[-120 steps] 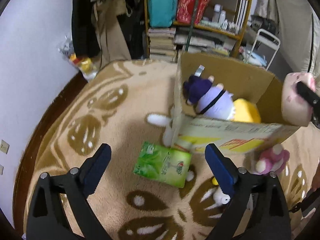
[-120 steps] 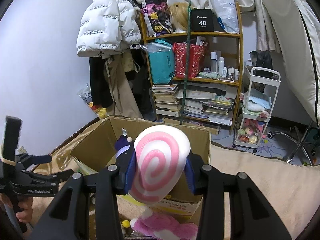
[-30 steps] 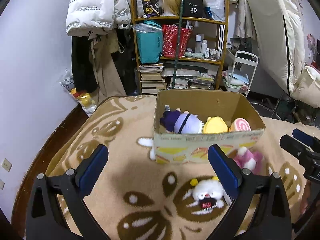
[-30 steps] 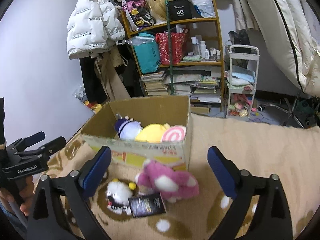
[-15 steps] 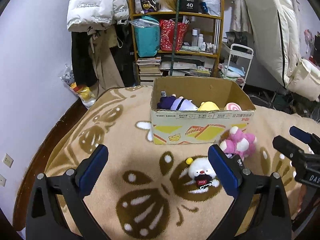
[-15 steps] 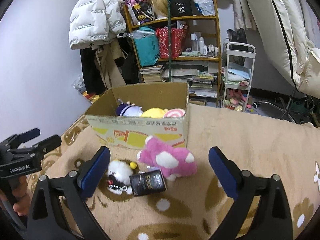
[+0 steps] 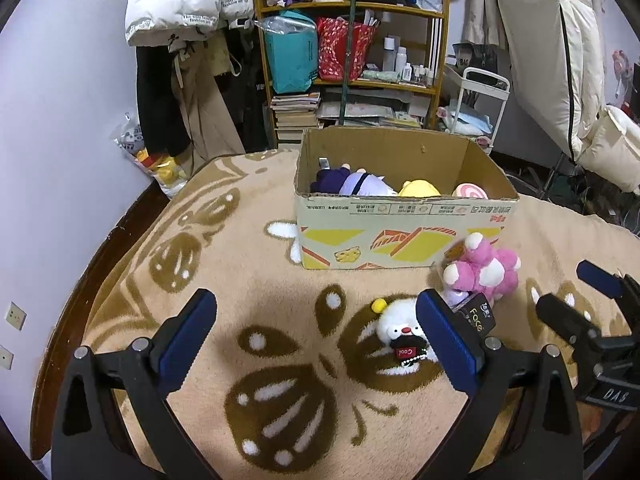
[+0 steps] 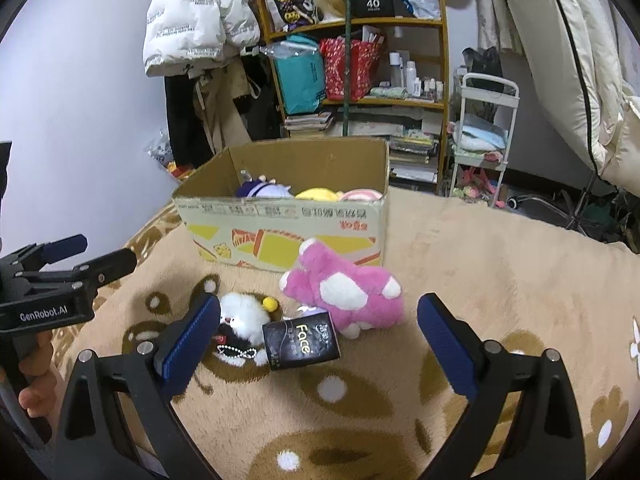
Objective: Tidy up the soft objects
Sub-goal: 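Move both tools toward the white fluffy plush and black Face tissue pack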
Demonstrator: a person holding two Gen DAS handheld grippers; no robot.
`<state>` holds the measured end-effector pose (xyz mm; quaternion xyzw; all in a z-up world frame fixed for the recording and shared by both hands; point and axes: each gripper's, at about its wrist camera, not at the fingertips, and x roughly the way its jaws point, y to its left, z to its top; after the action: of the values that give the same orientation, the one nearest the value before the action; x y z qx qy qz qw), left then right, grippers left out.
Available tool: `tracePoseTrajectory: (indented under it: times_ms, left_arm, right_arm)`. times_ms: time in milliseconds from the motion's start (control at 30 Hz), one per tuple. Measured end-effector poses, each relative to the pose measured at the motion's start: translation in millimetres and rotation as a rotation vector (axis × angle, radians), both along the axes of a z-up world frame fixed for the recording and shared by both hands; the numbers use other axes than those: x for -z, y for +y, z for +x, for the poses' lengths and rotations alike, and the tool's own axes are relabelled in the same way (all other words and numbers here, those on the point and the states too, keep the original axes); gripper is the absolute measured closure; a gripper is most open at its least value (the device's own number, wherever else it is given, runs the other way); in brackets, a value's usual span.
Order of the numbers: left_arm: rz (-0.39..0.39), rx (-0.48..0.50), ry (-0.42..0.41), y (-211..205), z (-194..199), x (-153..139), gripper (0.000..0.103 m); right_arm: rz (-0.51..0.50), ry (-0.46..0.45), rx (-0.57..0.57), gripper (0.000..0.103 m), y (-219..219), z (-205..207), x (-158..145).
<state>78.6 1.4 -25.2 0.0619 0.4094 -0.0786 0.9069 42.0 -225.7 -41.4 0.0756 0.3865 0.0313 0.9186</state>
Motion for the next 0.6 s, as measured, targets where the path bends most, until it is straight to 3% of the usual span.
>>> tracePoseTrajectory:
  times_ms: [333, 600]
  left_arm:
    - [-0.035, 0.007, 0.081, -10, 25, 25, 0.004]
    - [-0.019, 0.058, 0.116, -34, 43, 44, 0.004]
  right_arm:
    - [-0.02, 0.08, -0.03, 0.0, 8, 16, 25]
    - [-0.02, 0.141, -0.051, 0.0, 11, 30, 45]
